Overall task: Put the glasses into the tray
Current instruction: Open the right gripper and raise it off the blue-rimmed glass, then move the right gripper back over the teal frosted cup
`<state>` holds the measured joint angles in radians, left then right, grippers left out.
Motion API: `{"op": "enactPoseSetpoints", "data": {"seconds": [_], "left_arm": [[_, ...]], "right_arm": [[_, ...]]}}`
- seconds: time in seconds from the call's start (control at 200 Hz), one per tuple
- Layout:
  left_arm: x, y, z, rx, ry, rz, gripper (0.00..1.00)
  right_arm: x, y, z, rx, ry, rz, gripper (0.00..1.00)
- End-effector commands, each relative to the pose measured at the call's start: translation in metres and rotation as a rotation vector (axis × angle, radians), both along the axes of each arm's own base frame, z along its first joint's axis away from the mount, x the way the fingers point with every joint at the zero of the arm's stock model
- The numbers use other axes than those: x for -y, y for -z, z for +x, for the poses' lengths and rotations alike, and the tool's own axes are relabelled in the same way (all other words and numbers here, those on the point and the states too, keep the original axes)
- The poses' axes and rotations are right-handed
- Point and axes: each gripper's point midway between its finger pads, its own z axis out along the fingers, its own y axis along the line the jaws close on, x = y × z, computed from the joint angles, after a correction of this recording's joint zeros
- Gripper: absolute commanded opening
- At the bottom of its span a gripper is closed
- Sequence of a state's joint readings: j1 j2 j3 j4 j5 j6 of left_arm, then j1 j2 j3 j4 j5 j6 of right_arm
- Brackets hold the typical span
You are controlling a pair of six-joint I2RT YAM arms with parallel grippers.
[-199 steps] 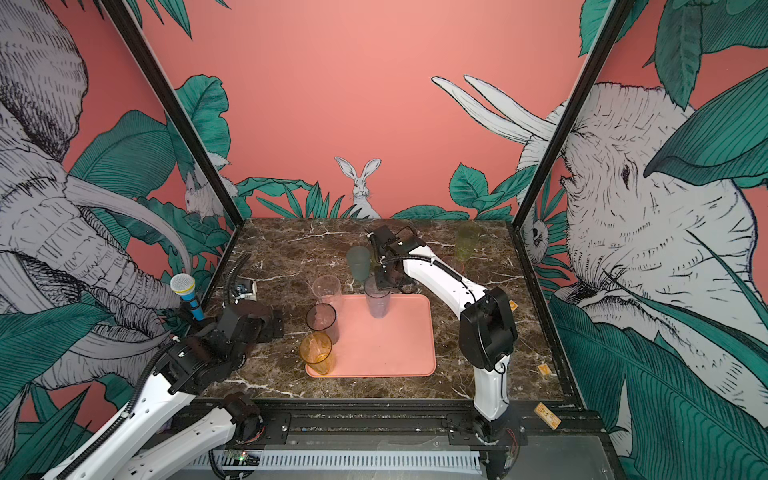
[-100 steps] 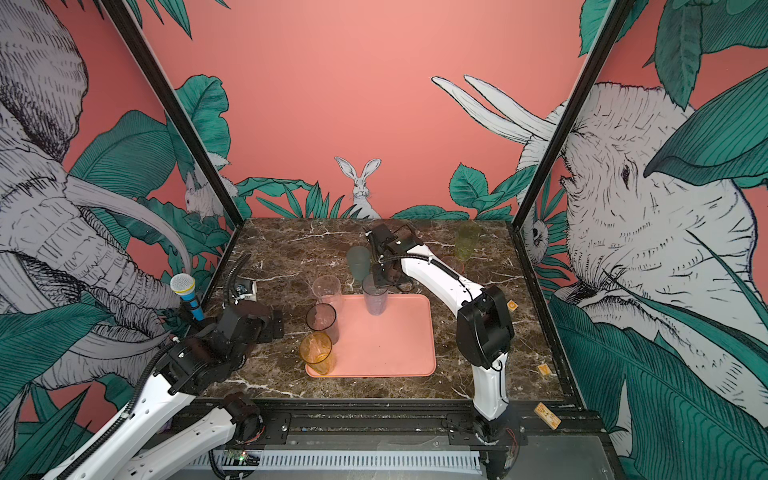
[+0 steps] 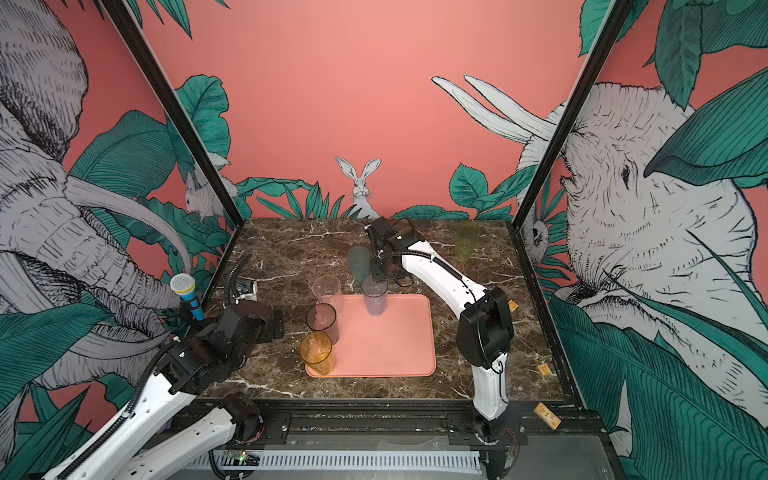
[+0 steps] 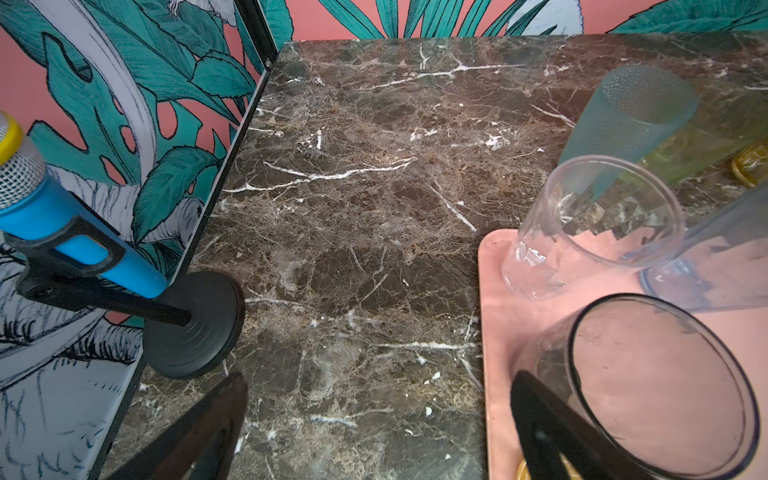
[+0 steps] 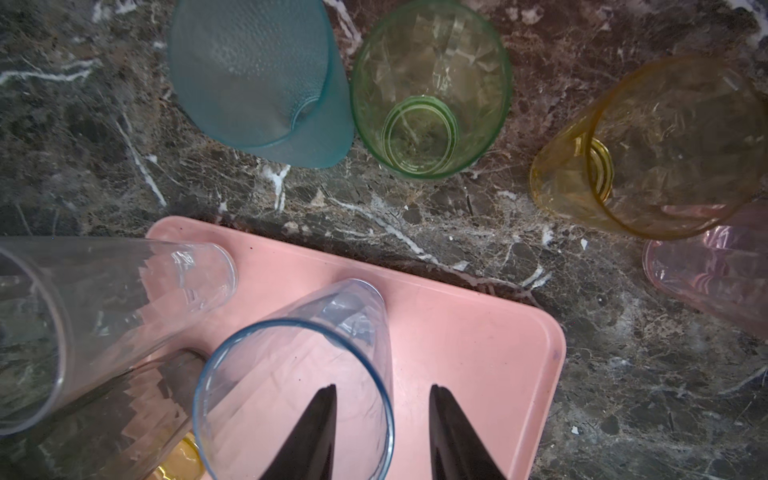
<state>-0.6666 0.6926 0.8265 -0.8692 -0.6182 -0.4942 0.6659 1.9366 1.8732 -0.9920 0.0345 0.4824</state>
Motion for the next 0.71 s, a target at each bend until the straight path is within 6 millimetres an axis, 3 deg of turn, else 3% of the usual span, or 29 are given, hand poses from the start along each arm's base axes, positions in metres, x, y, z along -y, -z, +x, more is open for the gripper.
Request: {"op": "enactPoseSetpoints", "data": {"seconds": [0.0,0.36,0.7], "left_arm": [[-0.003,-0.001,-0.001,0.005,-0.010,0.008,0.99],[-0.002,-0.002,-0.001,0.002,-0.007,-0.006,0.99],[-0.011,-0.007,-0.007,0.014,-0.026,0.009,1.00]], "right_arm": [[0.000,-0.012,0.001,0.028,-0.024,-0.026,0.42],[-0.031,-0.033,0.037,0.101,-0.091,0.027,0.49],[-0.054,-0.020,0.073,0.146,-0.109,0.085,0.49]]}}
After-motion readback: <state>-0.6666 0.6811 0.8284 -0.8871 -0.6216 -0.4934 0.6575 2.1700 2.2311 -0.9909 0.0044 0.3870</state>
